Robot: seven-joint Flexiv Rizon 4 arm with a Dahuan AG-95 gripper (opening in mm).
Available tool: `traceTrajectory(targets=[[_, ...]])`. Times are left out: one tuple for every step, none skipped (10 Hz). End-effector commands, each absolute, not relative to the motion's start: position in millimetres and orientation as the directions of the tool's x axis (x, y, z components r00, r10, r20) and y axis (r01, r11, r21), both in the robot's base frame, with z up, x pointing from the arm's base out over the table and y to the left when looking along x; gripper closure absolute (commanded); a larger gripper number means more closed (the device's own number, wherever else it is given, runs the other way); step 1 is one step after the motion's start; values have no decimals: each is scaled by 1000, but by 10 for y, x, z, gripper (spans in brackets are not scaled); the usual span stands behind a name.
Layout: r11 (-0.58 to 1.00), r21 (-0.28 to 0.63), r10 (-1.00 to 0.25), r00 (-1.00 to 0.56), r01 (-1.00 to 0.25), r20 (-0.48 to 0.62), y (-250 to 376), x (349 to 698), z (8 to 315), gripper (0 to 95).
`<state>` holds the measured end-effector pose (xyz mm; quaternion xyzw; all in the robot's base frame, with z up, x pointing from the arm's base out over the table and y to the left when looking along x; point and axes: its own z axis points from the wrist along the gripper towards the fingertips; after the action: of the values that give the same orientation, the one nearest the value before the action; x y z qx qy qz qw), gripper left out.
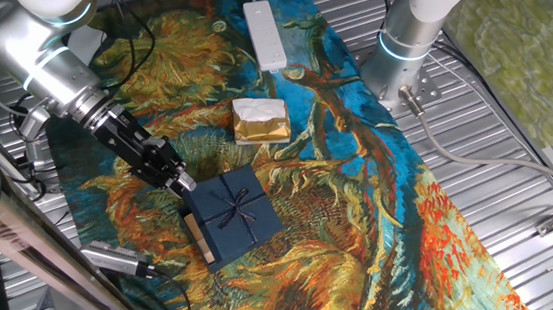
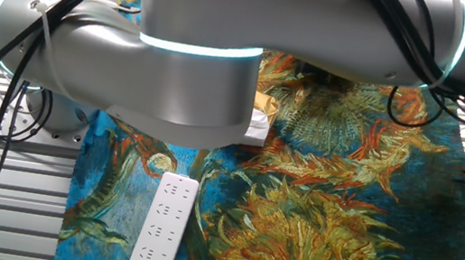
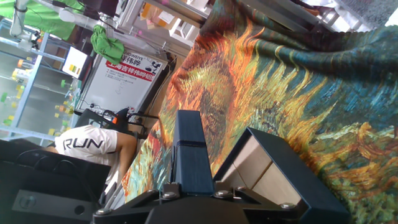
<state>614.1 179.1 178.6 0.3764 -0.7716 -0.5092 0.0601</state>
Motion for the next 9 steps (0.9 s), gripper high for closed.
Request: traceTrajectory(targets=[[197, 831, -643, -708, -521, -291, 1785, 6145, 1775, 950], [196, 830, -644, -706, -523, -293, 1779, 6152, 1756, 950], [195, 828, -645, -705, -525, -295, 1774, 6155, 1745, 950], [194, 827, -646, -703, -527, -296, 1769, 6157, 1738, 950], [193, 827, -648, -702, -528, -297, 1764, 6156, 1736, 950], [193, 826, -649, -701, -529, -297, 1757, 6155, 1733, 950], [192, 825, -651, -698, -532, -298, 1751, 6157, 1729, 950], [191, 824, -652, -696, -533, -300, 1743, 6162, 1726, 950], [189, 825, -653, -696, -533, -300, 1729, 6172, 1723, 950]])
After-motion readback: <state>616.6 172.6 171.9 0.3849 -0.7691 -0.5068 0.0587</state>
